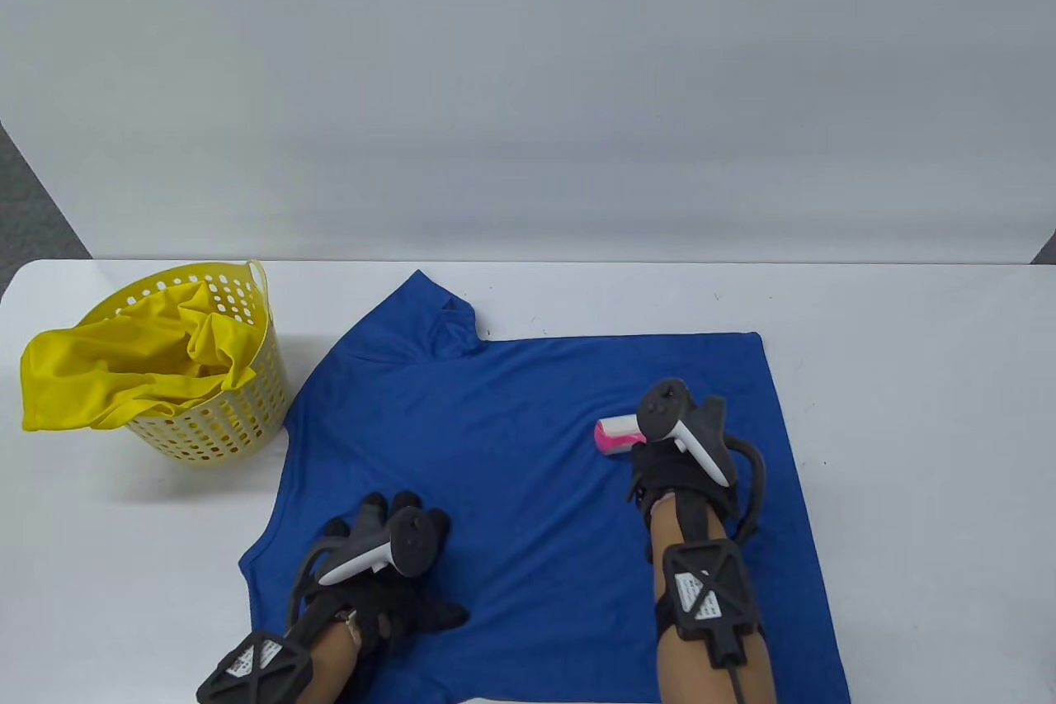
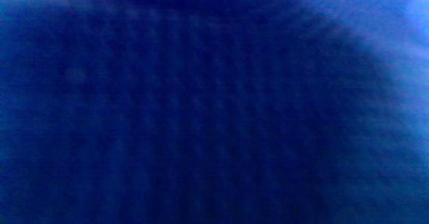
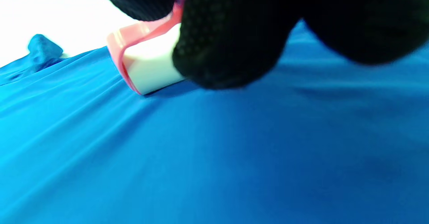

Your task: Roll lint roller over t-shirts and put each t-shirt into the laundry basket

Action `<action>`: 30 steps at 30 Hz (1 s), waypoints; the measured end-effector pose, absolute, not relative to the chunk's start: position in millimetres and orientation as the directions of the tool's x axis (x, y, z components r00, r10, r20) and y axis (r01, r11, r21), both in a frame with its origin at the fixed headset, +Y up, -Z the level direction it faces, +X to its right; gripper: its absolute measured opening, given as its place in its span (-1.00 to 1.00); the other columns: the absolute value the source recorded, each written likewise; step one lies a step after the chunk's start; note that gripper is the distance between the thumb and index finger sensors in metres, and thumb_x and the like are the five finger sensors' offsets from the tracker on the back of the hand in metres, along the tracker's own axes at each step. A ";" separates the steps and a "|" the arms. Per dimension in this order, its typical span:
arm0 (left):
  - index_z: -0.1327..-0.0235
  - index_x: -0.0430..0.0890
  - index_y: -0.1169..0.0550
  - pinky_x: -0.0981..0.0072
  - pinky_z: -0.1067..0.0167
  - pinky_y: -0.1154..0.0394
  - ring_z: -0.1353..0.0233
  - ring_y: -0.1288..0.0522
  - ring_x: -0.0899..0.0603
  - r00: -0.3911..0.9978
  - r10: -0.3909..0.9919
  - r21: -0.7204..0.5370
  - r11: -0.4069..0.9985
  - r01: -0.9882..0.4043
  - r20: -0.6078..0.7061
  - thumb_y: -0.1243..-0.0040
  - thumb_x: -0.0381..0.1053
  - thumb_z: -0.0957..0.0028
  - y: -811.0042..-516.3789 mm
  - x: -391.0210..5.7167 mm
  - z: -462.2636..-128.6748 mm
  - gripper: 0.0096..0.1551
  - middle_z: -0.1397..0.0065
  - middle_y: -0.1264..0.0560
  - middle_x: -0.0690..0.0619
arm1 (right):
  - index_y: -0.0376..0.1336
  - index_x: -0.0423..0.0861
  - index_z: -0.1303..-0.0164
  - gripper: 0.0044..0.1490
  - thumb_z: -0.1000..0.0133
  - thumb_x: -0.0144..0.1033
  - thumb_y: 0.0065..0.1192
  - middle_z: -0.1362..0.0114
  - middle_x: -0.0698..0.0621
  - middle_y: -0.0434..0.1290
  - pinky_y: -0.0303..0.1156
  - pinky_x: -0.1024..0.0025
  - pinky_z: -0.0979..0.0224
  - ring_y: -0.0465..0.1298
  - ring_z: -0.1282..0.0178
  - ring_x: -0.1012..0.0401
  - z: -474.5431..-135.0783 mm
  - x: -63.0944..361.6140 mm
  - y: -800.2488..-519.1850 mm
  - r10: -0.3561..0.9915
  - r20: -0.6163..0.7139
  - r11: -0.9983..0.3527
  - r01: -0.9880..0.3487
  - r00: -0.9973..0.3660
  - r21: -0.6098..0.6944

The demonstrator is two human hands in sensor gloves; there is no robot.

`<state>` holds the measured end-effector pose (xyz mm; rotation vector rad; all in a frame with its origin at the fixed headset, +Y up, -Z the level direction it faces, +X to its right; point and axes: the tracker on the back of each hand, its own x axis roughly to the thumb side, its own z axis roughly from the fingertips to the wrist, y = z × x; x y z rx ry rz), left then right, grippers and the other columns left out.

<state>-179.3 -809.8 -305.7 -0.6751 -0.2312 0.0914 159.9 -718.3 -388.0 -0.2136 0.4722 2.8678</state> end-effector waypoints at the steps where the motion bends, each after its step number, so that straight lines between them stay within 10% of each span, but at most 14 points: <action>1: -0.38 0.21 0.51 -0.69 -0.26 0.46 -0.50 0.67 -0.50 0.971 0.156 -0.629 0.777 -0.007 0.183 0.06 0.68 0.35 -809.7 -179.0 -305.8 0.39 -0.52 0.66 -0.10 | 0.05 0.03 -0.47 -0.32 -0.13 -0.11 0.07 0.08 -0.22 0.55 0.60 0.29 0.48 0.62 0.54 0.26 -374.9 164.8 -716.3 0.159 -0.144 -0.926 -0.198 -0.977 0.320; 13: -0.37 0.21 0.51 -0.69 -0.26 0.46 -0.50 0.67 -0.50 0.970 0.155 -0.635 0.772 -0.002 0.185 0.05 0.68 0.34 -809.5 -179.0 -306.3 0.40 -0.51 0.67 -0.10 | 0.13 -0.02 -0.46 -0.32 -0.12 -0.11 0.12 0.12 -0.23 0.60 0.61 0.27 0.52 0.64 0.58 0.25 -249.2 208.1 -693.8 0.009 -0.054 -0.841 -0.037 -0.999 0.539; 30: -0.36 0.21 0.52 -0.69 -0.25 0.47 -0.49 0.68 -0.50 0.969 0.162 -0.643 0.766 -0.005 0.185 0.04 0.68 0.35 -809.7 -178.4 -308.0 0.40 -0.50 0.68 -0.10 | 0.04 0.04 -0.46 -0.32 -0.12 -0.08 0.05 0.08 -0.21 0.55 0.61 0.27 0.47 0.63 0.53 0.26 -418.0 123.8 -723.9 0.116 -0.250 -0.971 -0.163 -0.961 0.176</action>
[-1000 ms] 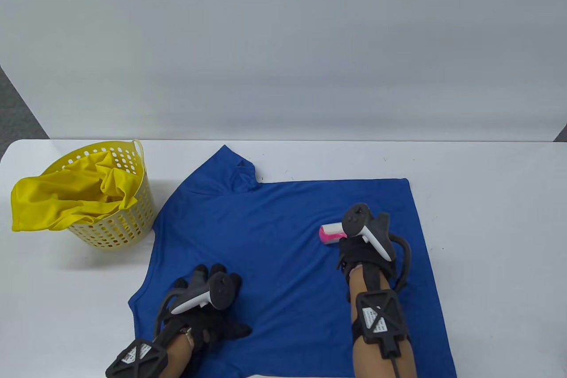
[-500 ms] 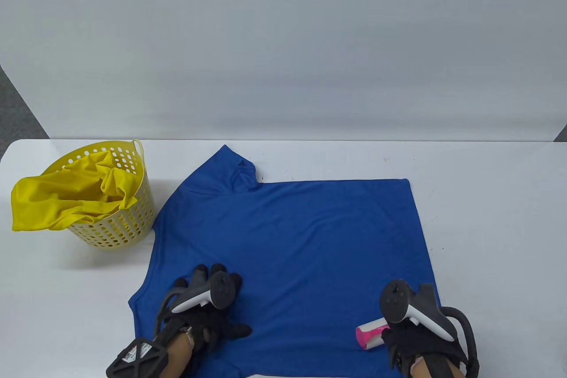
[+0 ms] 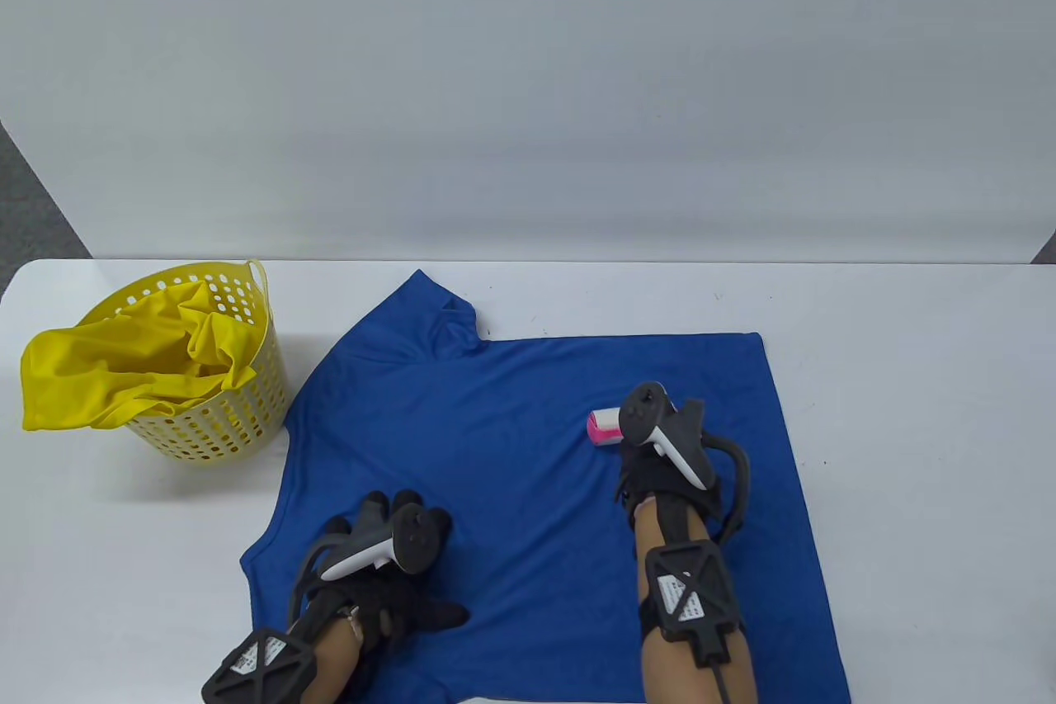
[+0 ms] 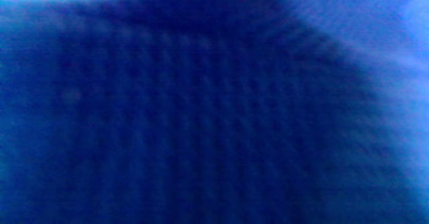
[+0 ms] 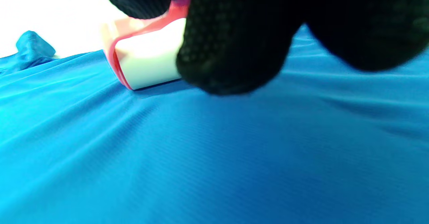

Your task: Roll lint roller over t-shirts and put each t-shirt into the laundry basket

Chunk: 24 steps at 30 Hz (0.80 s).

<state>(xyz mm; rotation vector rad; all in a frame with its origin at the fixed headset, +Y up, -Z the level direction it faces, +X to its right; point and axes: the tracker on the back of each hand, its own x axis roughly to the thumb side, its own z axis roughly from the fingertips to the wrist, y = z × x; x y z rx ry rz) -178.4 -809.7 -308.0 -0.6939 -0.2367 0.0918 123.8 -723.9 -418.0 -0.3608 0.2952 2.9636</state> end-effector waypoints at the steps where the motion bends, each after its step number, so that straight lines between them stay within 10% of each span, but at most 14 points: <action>1: -0.36 0.21 0.52 -0.69 -0.25 0.48 -0.49 0.68 -0.50 0.969 0.163 -0.642 0.767 -0.007 0.185 0.03 0.68 0.35 -809.8 -178.4 -308.0 0.40 -0.50 0.68 -0.10 | 0.04 0.03 -0.46 -0.32 -0.13 -0.08 0.05 0.08 -0.21 0.55 0.61 0.27 0.47 0.63 0.53 0.26 -419.6 121.6 -724.0 0.113 -0.260 -0.971 -0.162 -0.959 0.176; 8: -0.36 0.21 0.52 -0.69 -0.25 0.48 -0.49 0.68 -0.49 0.969 0.163 -0.640 0.768 -0.008 0.184 0.04 0.68 0.35 -809.9 -178.3 -308.2 0.40 -0.50 0.68 -0.10 | 0.04 0.04 -0.46 -0.32 -0.13 -0.08 0.06 0.09 -0.20 0.56 0.61 0.28 0.48 0.63 0.54 0.26 -408.3 134.6 -721.5 0.142 -0.211 -0.952 -0.192 -0.967 0.237; 24: -0.37 0.21 0.52 -0.69 -0.25 0.48 -0.49 0.68 -0.49 0.969 0.165 -0.638 0.770 -0.009 0.185 0.04 0.68 0.35 -810.4 -178.7 -308.0 0.40 -0.51 0.68 -0.10 | 0.11 -0.01 -0.47 -0.32 -0.13 -0.09 0.09 0.13 -0.22 0.59 0.62 0.26 0.51 0.65 0.57 0.24 -270.6 187.4 -694.5 -0.017 -0.033 -0.873 -0.002 -0.999 0.487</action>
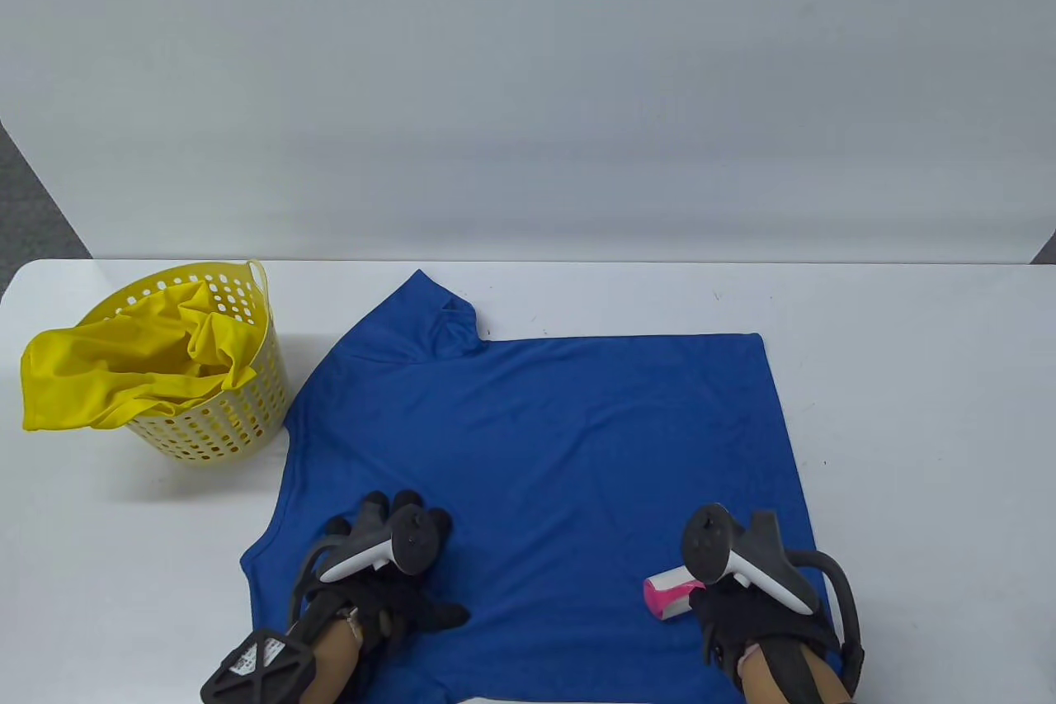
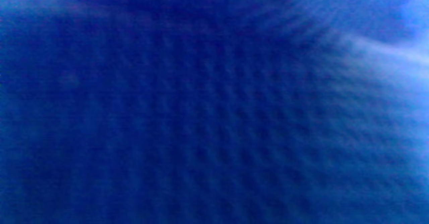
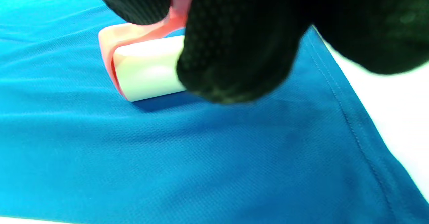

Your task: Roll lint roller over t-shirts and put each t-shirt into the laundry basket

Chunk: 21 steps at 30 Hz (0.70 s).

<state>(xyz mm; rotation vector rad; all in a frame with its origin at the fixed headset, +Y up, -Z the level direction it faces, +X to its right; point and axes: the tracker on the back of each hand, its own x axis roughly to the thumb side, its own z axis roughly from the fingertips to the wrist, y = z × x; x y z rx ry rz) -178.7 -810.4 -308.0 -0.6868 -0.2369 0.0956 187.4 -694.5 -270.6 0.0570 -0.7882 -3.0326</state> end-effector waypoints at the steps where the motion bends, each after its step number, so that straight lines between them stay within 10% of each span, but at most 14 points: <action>1: -0.37 0.22 0.52 -0.69 -0.25 0.48 -0.49 0.68 -0.49 0.969 0.165 -0.637 0.771 -0.010 0.185 0.05 0.68 0.35 -810.4 -178.8 -307.9 0.40 -0.51 0.68 -0.10 | 0.10 -0.01 -0.47 -0.32 -0.13 -0.09 0.09 0.12 -0.22 0.59 0.62 0.26 0.50 0.65 0.57 0.24 -276.1 186.0 -695.6 -0.001 -0.045 -0.879 -0.021 -0.999 0.476; 12: -0.37 0.21 0.52 -0.69 -0.25 0.48 -0.49 0.68 -0.49 0.969 0.165 -0.636 0.772 -0.010 0.185 0.05 0.68 0.35 -810.3 -179.0 -307.4 0.40 -0.51 0.68 -0.10 | 0.04 0.04 -0.47 -0.32 -0.14 -0.08 0.06 0.08 -0.21 0.56 0.61 0.24 0.45 0.64 0.52 0.23 -348.3 159.1 -717.5 0.137 -0.142 -0.942 -0.173 -0.980 0.286; 21: -0.37 0.21 0.52 -0.68 -0.24 0.49 -0.49 0.69 -0.49 0.967 0.172 -0.635 0.773 -0.016 0.186 0.05 0.68 0.35 -810.5 -179.2 -307.2 0.40 -0.51 0.68 -0.09 | -0.02 0.06 -0.47 -0.29 -0.11 -0.10 0.06 -0.01 -0.21 0.55 0.62 0.15 0.32 0.69 0.39 0.15 -339.2 176.7 -734.2 0.270 -0.063 -0.945 -0.277 -0.961 0.176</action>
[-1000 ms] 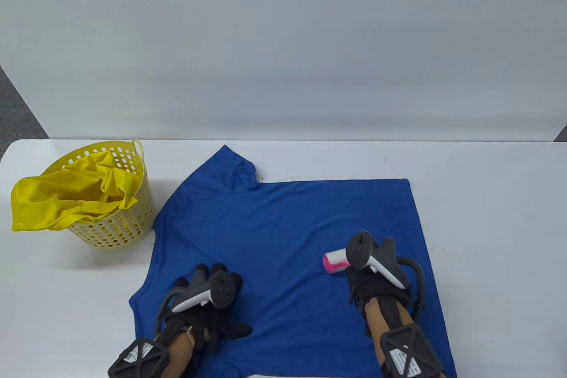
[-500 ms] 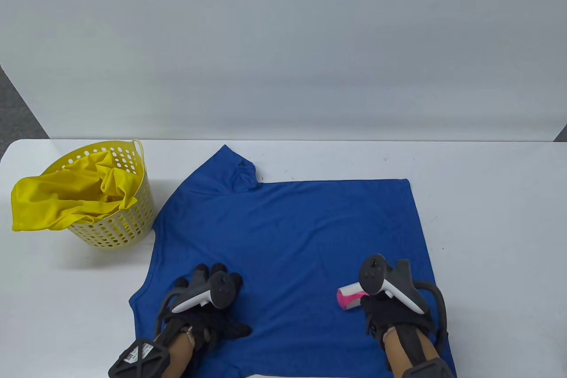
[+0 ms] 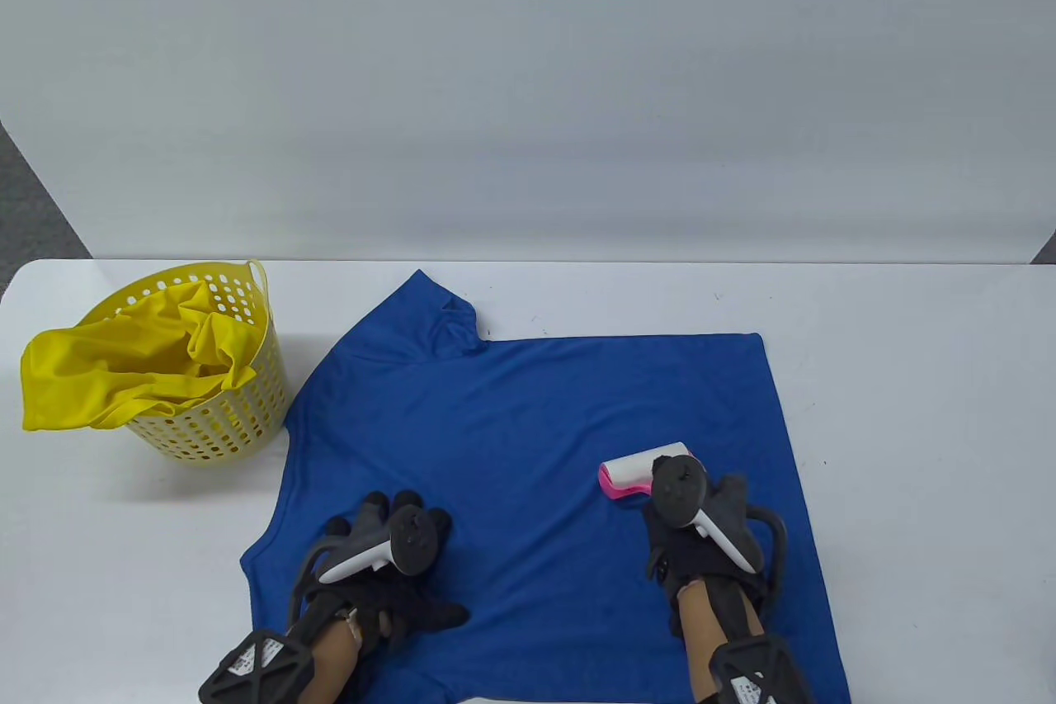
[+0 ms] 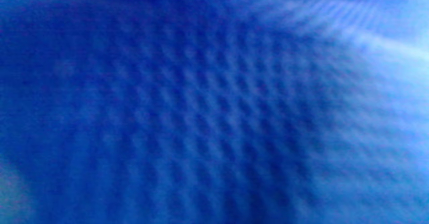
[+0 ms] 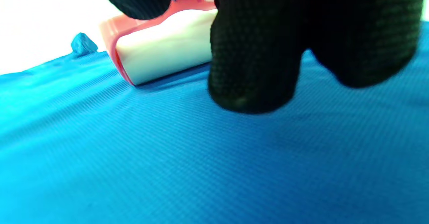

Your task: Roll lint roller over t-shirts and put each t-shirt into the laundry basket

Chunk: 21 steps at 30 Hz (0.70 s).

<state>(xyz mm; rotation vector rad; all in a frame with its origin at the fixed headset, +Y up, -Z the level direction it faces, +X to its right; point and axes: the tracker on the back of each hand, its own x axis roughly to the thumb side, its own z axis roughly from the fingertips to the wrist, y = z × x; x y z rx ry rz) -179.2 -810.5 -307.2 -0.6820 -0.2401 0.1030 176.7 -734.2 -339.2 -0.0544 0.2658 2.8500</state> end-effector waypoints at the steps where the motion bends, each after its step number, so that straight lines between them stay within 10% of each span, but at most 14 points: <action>1: -0.37 0.21 0.52 -0.68 -0.24 0.49 -0.49 0.69 -0.49 0.967 0.173 -0.635 0.773 -0.016 0.186 0.05 0.68 0.34 -810.5 -179.2 -307.1 0.39 -0.51 0.68 -0.09 | 0.00 0.04 -0.47 -0.29 -0.11 -0.11 0.08 -0.02 -0.21 0.55 0.61 0.15 0.30 0.68 0.38 0.15 -340.1 183.1 -729.7 0.303 -0.052 -0.935 -0.308 -0.951 0.179; 7: -0.37 0.21 0.52 -0.68 -0.24 0.49 -0.49 0.69 -0.49 0.967 0.173 -0.634 0.773 -0.016 0.186 0.05 0.67 0.34 -810.4 -179.4 -307.3 0.39 -0.51 0.68 -0.09 | 0.04 0.03 -0.46 -0.28 -0.08 -0.14 0.11 -0.09 -0.22 0.55 0.59 0.04 0.18 0.68 0.26 0.07 -320.0 266.7 -695.8 0.379 -0.200 -0.910 -0.325 -0.904 -0.257; 21: -0.38 0.22 0.51 -0.68 -0.25 0.49 -0.50 0.69 -0.48 0.967 0.174 -0.632 0.775 -0.017 0.188 0.05 0.67 0.34 -810.0 -179.7 -308.1 0.39 -0.52 0.67 -0.09 | 0.00 -0.01 -0.48 -0.27 -0.09 -0.19 0.09 -0.23 -0.26 0.49 0.43 -0.13 -0.06 0.60 0.08 -0.04 -303.7 348.5 -743.1 0.346 -0.556 -0.938 -0.281 -0.756 -0.202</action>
